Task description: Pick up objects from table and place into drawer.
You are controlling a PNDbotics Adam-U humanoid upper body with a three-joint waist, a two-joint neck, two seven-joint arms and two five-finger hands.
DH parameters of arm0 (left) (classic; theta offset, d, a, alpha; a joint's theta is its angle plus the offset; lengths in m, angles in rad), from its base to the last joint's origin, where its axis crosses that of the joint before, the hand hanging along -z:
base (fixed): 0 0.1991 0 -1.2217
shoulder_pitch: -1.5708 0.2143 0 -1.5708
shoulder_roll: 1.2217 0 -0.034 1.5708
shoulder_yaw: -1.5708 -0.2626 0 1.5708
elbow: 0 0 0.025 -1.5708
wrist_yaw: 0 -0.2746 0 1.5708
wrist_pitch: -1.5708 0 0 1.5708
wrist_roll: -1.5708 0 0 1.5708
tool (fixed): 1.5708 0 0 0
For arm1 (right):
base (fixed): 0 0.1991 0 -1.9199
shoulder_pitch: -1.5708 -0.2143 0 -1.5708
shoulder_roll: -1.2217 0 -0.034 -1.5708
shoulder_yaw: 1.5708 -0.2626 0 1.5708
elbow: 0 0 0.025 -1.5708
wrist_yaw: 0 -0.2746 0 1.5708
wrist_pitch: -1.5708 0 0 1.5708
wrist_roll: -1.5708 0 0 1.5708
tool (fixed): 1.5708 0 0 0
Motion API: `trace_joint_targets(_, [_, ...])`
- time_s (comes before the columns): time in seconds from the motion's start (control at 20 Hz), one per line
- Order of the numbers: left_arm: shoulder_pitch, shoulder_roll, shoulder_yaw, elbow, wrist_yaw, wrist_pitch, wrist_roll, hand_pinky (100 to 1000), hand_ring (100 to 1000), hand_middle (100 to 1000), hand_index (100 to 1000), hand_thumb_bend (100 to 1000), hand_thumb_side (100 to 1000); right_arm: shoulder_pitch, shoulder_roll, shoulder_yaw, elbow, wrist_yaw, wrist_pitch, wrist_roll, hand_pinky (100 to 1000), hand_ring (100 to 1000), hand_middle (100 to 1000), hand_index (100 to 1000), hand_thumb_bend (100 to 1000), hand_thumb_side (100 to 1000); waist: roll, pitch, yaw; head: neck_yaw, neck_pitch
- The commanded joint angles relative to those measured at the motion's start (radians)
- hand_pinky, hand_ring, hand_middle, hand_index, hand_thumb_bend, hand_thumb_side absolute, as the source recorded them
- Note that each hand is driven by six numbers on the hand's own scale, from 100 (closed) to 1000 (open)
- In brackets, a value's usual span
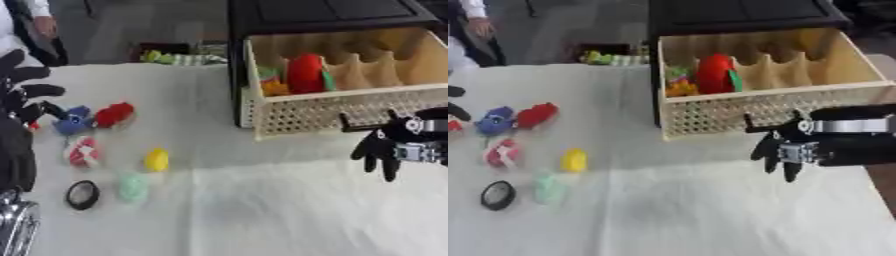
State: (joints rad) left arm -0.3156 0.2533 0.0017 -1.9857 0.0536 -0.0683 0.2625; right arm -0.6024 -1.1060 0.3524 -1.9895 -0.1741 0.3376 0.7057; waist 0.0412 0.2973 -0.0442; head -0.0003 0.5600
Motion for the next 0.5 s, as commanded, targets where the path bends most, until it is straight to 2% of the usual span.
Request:
trace_joint_targets(0.05, [-0.007,0.002,0.001,-0.014,-0.005,0.000,-0.004,397,587,635,849,100,995,-0.020,-0.010,-0.015,-0.010,0.010,0.029,0.002,687,602,664,843,100,1000,-0.004,-0.013,0.004,-0.005,-0.013])
trace_joint_targets(0.5, [-0.005,-0.008,0.001,-0.014,-0.005,0.002,-0.008,400,589,637,850,103,997,-0.042,0.014,-0.008,-0.010,-0.016,0.086,0.011,769,666,743,884,100,1000,-0.006,-0.004,0.012,-0.013,-0.022])
